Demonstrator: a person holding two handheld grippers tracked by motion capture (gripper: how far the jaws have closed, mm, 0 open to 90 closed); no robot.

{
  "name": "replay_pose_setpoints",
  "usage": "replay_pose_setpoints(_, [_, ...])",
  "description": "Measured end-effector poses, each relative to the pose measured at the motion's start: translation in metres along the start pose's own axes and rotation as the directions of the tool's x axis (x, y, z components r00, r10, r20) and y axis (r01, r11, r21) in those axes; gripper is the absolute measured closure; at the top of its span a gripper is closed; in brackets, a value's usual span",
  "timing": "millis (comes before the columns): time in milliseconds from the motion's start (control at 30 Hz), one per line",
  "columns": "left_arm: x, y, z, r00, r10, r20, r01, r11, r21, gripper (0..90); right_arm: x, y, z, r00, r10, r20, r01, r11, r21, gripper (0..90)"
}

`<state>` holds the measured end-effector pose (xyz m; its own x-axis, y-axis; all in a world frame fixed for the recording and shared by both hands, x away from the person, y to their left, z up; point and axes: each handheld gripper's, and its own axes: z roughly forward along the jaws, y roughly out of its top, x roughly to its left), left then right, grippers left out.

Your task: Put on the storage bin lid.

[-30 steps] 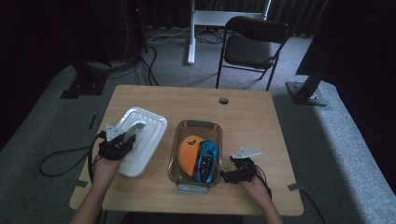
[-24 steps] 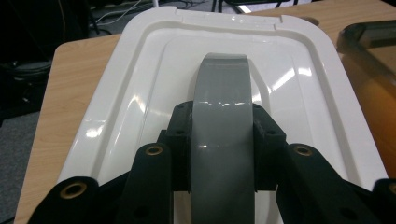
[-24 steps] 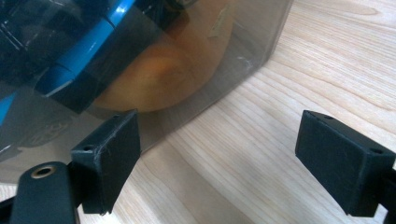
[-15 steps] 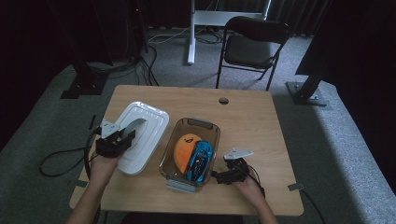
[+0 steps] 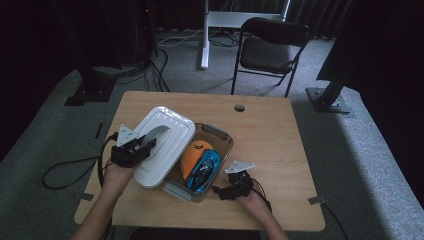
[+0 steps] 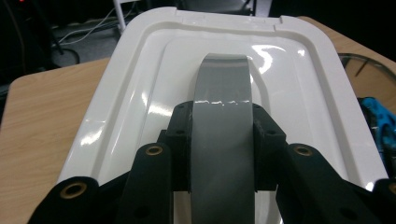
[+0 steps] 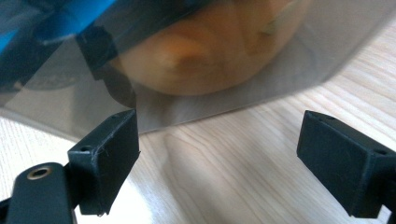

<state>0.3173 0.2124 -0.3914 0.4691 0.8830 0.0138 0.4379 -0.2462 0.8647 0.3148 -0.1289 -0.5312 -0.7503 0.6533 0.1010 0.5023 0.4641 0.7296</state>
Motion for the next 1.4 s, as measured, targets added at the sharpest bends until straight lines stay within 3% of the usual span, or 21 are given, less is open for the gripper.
replay_pose_setpoints(233, [-0.016,0.006,0.01,0.998,0.043,0.045,-0.044,0.9988,0.019,67.5,0.005,0.003,0.008,1.0,0.006,-0.007,-0.006,1.0,0.003,11.8])
replay_pose_setpoints(333, [-0.023,0.009,0.014,0.9964,0.045,0.071,-0.047,0.9985,0.028,67.6,0.005,0.002,0.009,1.0,0.001,-0.002,-0.001,1.0,0.003,11.8])
replay_pose_setpoints(567, [-0.041,0.01,0.026,0.9938,0.057,0.096,-0.062,0.9971,0.045,67.6,-0.002,-0.004,0.005,0.999,0.022,0.039,-0.022,1.0,-0.002,11.8])
replay_pose_setpoints(967, [-0.073,0.016,0.057,0.989,0.054,0.138,-0.067,0.9936,0.091,67.6,-0.009,-0.006,-0.004,0.9972,0.034,0.067,-0.033,0.999,-0.02,11.8])
replay_pose_setpoints(1400, [-0.087,0.013,0.061,0.9932,0.015,0.115,-0.025,0.9959,0.087,67.5,-0.012,-0.006,-0.006,0.9961,0.047,0.075,-0.045,0.999,-0.028,11.8])
